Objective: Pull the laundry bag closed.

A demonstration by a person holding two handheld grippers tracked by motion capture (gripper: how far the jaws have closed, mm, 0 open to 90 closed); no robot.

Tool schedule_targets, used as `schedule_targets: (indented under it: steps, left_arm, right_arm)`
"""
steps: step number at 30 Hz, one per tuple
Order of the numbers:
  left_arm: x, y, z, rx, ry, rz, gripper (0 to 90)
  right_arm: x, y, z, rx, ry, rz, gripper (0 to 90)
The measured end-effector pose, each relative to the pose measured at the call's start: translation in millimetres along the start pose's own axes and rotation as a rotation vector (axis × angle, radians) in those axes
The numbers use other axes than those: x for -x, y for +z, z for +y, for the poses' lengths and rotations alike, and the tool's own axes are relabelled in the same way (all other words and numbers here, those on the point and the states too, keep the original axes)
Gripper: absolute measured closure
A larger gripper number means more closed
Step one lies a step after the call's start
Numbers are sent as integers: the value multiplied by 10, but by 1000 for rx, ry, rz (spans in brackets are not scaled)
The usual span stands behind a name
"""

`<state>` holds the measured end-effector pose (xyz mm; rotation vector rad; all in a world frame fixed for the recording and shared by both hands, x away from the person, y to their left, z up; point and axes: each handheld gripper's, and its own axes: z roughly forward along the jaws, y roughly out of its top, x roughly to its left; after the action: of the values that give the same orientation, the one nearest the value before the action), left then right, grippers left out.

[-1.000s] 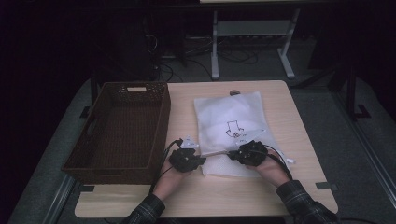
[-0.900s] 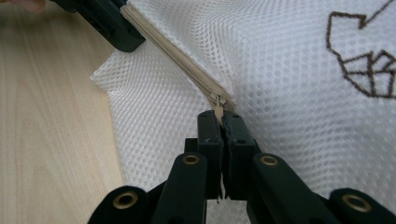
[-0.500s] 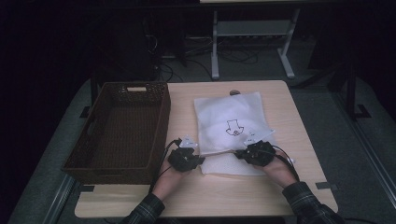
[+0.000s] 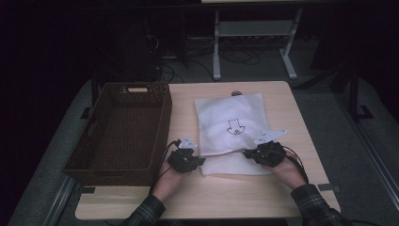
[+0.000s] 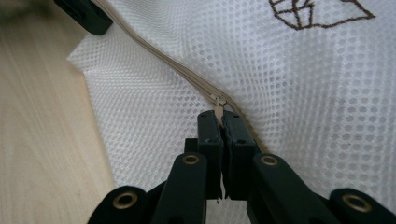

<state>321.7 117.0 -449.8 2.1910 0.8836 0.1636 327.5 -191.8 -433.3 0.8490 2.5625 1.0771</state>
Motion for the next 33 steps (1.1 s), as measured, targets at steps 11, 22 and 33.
schedule_targets:
  steps: [11, 22, 33]
  left_arm:
    - [3, -3, -2, 2, 0, 0, 838]
    - [14, 8, -7, 0, 4, -5, 837]
    - [5, 0, -6, 2, 3, 1, 837]
  right_arm:
    - [98, -134, -118, 6, 30, -35, 867]
    - [201, -293, -279, 15, 71, -60, 867]
    - [235, -338, -294, 20, 78, -71, 867]
